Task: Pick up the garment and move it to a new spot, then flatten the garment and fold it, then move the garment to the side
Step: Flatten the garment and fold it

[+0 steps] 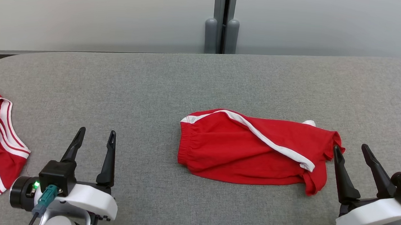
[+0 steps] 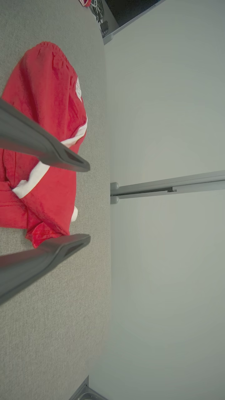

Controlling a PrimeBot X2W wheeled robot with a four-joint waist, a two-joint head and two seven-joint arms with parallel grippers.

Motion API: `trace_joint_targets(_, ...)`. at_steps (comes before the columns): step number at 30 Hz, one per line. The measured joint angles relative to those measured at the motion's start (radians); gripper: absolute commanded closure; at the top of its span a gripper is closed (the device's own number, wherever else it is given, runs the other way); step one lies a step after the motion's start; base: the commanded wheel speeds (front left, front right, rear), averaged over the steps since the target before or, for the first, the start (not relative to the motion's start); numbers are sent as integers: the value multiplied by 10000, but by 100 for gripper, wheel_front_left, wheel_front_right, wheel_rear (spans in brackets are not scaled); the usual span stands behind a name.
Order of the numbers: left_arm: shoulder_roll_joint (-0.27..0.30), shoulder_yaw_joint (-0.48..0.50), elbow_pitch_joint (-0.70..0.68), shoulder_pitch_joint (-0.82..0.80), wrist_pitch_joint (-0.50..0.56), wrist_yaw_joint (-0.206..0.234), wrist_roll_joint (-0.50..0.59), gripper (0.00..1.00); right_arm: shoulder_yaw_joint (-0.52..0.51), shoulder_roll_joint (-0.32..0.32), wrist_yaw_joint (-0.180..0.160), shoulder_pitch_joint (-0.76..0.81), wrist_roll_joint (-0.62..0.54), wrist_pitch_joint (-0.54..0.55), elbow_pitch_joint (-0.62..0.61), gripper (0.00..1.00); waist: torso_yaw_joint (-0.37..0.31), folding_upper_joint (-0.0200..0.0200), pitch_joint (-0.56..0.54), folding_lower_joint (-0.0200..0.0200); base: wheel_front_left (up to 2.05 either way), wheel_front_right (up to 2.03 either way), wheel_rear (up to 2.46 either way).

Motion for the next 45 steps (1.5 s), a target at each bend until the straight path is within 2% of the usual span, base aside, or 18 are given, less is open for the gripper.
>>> trace_joint_targets(4,-52,-209,-17,-178,236,-88,-4,0,-2,19,0,-12,0,27,-33,0,15,0,76,0,0,0,0)
trace_joint_targets(9,-502,-917,272,-1257,909,-750,-115,0,52,38,0,-193,2,48,-88,0,-32,0,359,0,0,0,0)
trace_joint_targets(14,-1241,-1693,1273,-2229,1845,-1423,-336,0,199,61,0,-444,84,23,-38,0,-241,0,705,0,0,0,0)
trace_joint_targets(19,-1682,-1860,2466,-2502,2560,-1781,-995,0,316,79,0,-537,190,-31,117,0,-512,0,947,0,0,0,0)
trace_joint_targets(20,-1707,-1885,2673,-2522,2650,-1820,-1016,4,320,75,0,-555,196,-36,150,0,-549,0,978,0,0,0,0)
trace_joint_targets(22,-1804,-1831,2884,-2532,2644,-1987,-1315,100,322,69,0,-597,203,-82,184,0,-596,0,1031,0,0,0,0)
trace_joint_targets(27,-1801,-1852,3045,-2711,2136,-2038,-1210,100,290,58,0,-627,288,-105,261,0,-548,0,1104,0,0,0,0)
trace_joint_targets(31,-1505,-2132,2750,-2555,1787,-1962,-769,100,255,50,0,-628,297,-117,313,0,-390,0,1096,0,0,0,0)
trace_joint_targets(38,-1112,-2811,2094,-1220,1862,-1818,-397,100,132,73,0,-545,299,-113,341,0,-158,0,949,0,0,0,0)
trace_joint_targets(45,-1183,-3223,2167,-446,1931,-1626,-320,100,73,107,0,-449,303,-56,318,0,-91,0,856,0,0,0,0)
